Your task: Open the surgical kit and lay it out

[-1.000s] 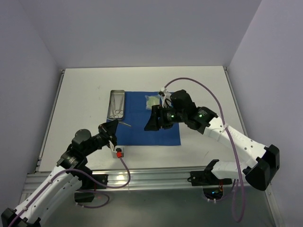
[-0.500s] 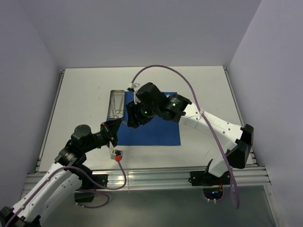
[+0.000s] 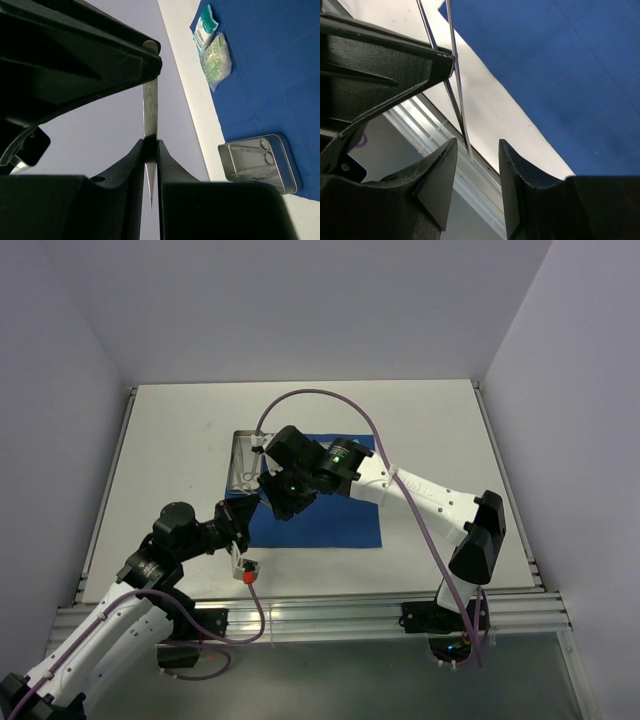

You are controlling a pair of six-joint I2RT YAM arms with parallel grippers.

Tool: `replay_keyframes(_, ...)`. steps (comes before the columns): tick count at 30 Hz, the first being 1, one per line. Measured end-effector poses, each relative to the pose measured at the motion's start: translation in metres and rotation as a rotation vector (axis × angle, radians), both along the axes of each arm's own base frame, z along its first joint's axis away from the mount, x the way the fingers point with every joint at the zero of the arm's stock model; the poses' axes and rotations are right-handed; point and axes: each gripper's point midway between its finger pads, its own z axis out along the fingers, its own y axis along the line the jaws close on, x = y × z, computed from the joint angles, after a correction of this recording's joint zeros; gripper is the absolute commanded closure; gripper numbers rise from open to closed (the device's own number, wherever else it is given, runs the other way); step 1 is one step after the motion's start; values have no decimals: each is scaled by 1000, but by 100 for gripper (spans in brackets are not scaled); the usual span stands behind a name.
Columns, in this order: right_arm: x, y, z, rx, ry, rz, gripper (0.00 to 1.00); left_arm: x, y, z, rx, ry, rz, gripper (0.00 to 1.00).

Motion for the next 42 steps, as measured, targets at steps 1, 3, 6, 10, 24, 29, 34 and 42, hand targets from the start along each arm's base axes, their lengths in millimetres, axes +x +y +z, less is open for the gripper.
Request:
replay_keyframes(1, -1, -1, -1, -8, 2, 7, 56, 0, 0, 0, 0, 0, -2, 100)
replay_keyframes(3, -3, -2, 0, -15, 2, 17, 60, -1, -1, 0, 0, -3, -8, 100)
replay_keyframes(6, -3, -3, 1, -16, -4, 30, 64, -1, -2, 0, 2, -5, -12, 100)
replay_keyframes(10, -5, -2, 3, -12, 0, 46, 71, -2, -2, 0, 2, -5, -16, 100)
replay_keyframes(24, -9, 0, 2, -11, 16, 81, 75, -1, -5, 0, 4, -8, -26, 100)
replay_keyframes(29, -9, 0, 2, -11, 15, 81, 80, -2, -6, 0, 1, -8, -34, 100)
replay_keyframes(34, -9, 0, 2, -10, 16, 87, 100, -2, -6, 0, 1, -7, -35, 100)
replay_keyframes(42, -4, -3, -7, -16, 10, 55, 100, 3, -8, 6, -26, 27, -18, 9)
